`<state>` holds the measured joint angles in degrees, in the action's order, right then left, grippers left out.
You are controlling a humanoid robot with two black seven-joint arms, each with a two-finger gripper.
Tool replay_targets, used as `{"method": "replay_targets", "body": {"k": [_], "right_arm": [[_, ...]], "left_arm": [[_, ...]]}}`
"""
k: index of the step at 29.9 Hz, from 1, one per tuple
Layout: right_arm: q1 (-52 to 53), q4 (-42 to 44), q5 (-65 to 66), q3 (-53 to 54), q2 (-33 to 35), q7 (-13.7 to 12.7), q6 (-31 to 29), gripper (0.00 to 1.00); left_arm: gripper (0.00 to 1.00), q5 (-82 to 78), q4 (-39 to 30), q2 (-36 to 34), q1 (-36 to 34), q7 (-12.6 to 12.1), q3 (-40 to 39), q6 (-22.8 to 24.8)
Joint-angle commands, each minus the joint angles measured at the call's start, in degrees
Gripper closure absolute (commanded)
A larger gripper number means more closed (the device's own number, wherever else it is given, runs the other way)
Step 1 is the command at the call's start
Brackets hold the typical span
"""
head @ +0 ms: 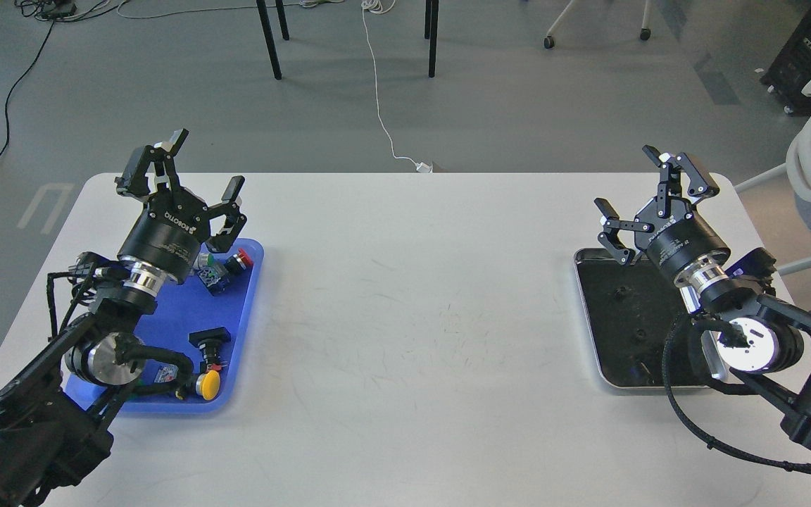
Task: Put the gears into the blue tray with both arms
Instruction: 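Raise the right gripper and move it over the metal tray, then lower the right gripper into the metal tray and grasp a small black gear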
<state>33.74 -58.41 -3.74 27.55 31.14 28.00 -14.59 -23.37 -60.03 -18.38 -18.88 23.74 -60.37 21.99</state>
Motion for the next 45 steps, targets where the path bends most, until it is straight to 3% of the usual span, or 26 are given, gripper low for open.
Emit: {"method": "replay_targets", "body": {"k": [1, 11, 16, 24, 31, 38, 45], "right_arm": [[0.4, 0.0, 0.0, -0.7, -0.1, 0.0, 0.1, 0.01], [0.8, 0.0, 1.1, -1.1, 0.3, 0.0, 0.1, 0.01], [4.9, -0.8, 7.8, -4.4, 5.0, 0.0, -0.1, 0.01], [24.6, -3.5, 33.8, -25.8, 14.0, 0.0, -0.3, 0.01], [47.9, -4.5, 53.2, -52.0, 15.4, 0.0, -0.3, 0.01], [58.4, -2.7, 76.5, -70.8, 10.4, 0.0, -0.2, 0.03], [56.9, 4.9, 79.0, -81.0, 1.3, 0.0, 4.4, 0.06]], "left_arm": [[0.02, -0.1, 0.0, -0.2, 0.2, 0.0, 0.0, -0.1], [0.02, -0.2, 0.9, -0.6, 0.1, 0.1, 1.1, 0.4], [0.02, -0.4, 0.7, -1.1, 0.2, 0.2, 1.4, 0.4], [0.02, -1.0, 0.0, -2.3, 0.2, 1.1, 1.3, 0.4], [0.02, -1.0, -0.2, -3.1, 0.2, 1.2, 1.3, 0.4], [0.02, -1.0, -0.2, -3.7, 0.2, 1.1, 1.3, 0.4], [0.02, -1.0, -0.2, -3.9, 0.9, 1.1, 1.3, 0.4]]}}
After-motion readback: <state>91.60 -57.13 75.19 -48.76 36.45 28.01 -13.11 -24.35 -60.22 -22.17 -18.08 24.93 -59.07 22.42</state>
